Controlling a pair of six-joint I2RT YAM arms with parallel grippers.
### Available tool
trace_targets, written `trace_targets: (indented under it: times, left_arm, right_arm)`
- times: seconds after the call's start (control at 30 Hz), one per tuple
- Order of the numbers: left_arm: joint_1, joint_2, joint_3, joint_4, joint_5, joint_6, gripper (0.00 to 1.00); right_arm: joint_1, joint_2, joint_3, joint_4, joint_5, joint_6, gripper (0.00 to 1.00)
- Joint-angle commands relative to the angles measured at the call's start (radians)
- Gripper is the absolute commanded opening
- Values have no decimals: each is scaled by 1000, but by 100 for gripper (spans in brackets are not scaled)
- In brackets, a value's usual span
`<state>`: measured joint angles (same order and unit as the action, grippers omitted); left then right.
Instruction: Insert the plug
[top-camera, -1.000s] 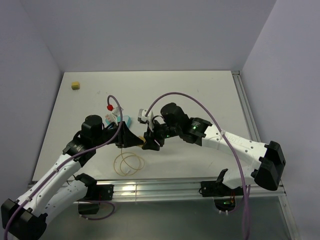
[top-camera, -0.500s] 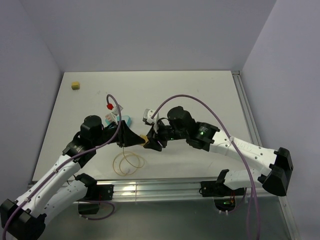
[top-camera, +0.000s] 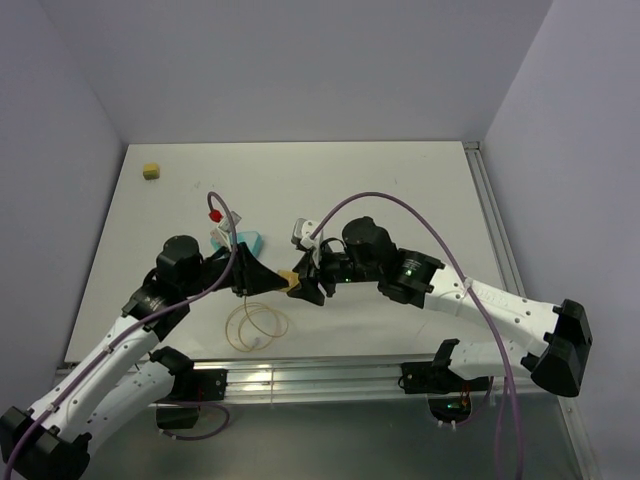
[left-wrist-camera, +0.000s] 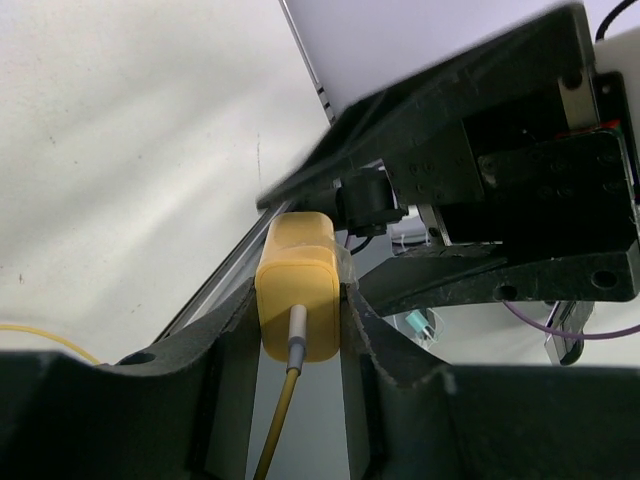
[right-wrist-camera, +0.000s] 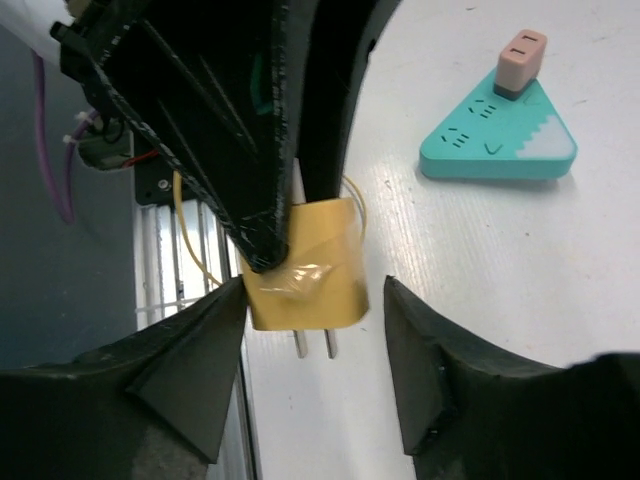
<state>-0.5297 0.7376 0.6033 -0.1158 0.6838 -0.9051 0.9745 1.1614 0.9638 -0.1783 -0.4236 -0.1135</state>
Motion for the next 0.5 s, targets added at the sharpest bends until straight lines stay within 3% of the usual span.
trace_targets:
  times: [0.0,0.13,0.47]
  left_arm:
    - [-3,-33,-11,42,37,-14,0]
    - [-3,-40,-13,44,43,-20,0]
    - [-3,-46,-39,94,74,-55,0]
  right_arm:
    - [-8,-51,-11,65,43,8,64]
    - [-8,-52,-19,68,45,9,70]
    - [-8,-39,-16,76,-40,-8,71]
